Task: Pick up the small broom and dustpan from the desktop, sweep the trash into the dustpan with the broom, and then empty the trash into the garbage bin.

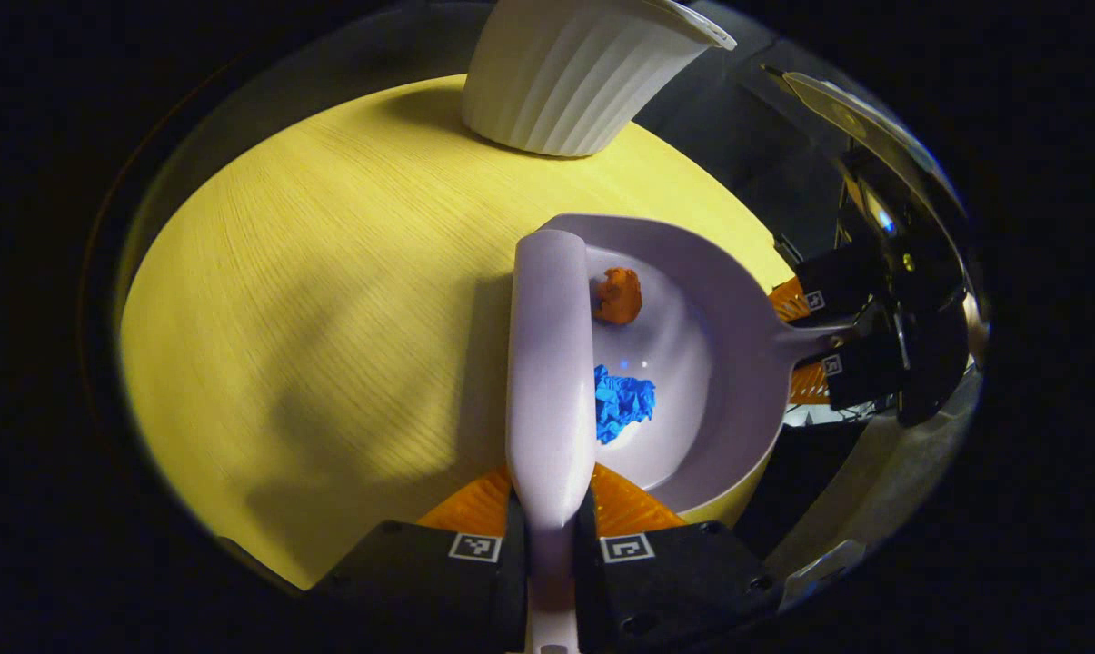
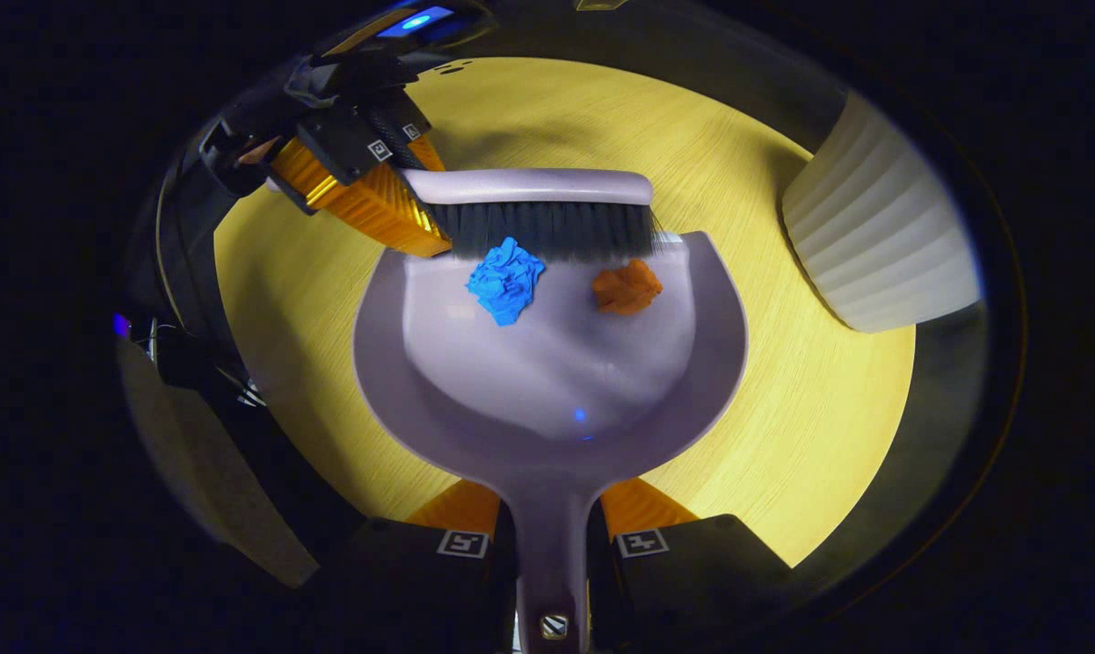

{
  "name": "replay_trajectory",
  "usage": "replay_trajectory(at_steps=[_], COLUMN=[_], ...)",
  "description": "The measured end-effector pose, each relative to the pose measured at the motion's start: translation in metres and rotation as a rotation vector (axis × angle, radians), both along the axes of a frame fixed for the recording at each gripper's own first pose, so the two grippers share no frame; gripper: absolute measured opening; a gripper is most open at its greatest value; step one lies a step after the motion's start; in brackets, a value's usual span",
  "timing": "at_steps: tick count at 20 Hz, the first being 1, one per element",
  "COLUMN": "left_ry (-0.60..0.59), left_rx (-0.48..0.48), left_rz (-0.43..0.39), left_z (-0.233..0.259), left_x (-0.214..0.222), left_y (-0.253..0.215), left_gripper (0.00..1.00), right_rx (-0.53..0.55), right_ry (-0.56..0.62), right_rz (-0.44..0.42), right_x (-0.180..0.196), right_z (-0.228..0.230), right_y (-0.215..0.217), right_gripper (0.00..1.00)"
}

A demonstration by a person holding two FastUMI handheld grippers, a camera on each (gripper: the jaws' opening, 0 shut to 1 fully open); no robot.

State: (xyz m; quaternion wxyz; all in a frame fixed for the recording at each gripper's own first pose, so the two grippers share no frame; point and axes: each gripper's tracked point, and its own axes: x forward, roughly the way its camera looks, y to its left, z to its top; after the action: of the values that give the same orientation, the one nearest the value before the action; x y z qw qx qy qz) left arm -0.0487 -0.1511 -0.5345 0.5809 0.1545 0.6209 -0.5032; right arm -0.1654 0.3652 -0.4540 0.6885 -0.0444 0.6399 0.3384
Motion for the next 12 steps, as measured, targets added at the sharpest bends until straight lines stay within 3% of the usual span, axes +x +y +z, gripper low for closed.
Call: replay_trajectory(at_steps=[3, 5, 6, 7, 9, 10, 12], left_ry=[-0.048, -0.094, -0.118, -0.150, -0.247, -0.287, -0.314], left_rx=[-0.037, -0.068, -0.084, -0.091, -0.076, -0.061, -0.037], left_rz=[0.107, 0.194, 0.240, 0.284, 0.342, 0.361, 0.399], left_z=[0.029, 0.050, 0.062, 0.072, 0.084, 0.082, 0.079], left_x=[0.010, 0.021, 0.029, 0.038, 0.053, 0.053, 0.056], left_y=[0.002, 0.012, 0.023, 0.033, 0.060, 0.071, 0.093], left_gripper=[0.25, 0.25, 0.25, 0.25, 0.25, 0.25, 0.25], right_rx=[0.005, 0.000, -0.010, -0.026, -0.052, -0.059, -0.082], right_ry=[-0.023, -0.027, -0.022, -0.013, -0.007, -0.003, -0.006], right_rz=[-0.098, -0.169, -0.199, -0.229, -0.295, -0.325, -0.367], right_x=[0.002, -0.006, -0.009, -0.009, -0.009, -0.014, -0.010], right_z=[0.011, 0.016, 0.018, 0.022, 0.037, 0.034, 0.040], right_y=[0.005, 0.003, 0.004, 0.002, 0.004, 0.012, 0.011], right_gripper=[0.31, 0.40, 0.32, 0.36, 0.41, 0.36, 0.36])
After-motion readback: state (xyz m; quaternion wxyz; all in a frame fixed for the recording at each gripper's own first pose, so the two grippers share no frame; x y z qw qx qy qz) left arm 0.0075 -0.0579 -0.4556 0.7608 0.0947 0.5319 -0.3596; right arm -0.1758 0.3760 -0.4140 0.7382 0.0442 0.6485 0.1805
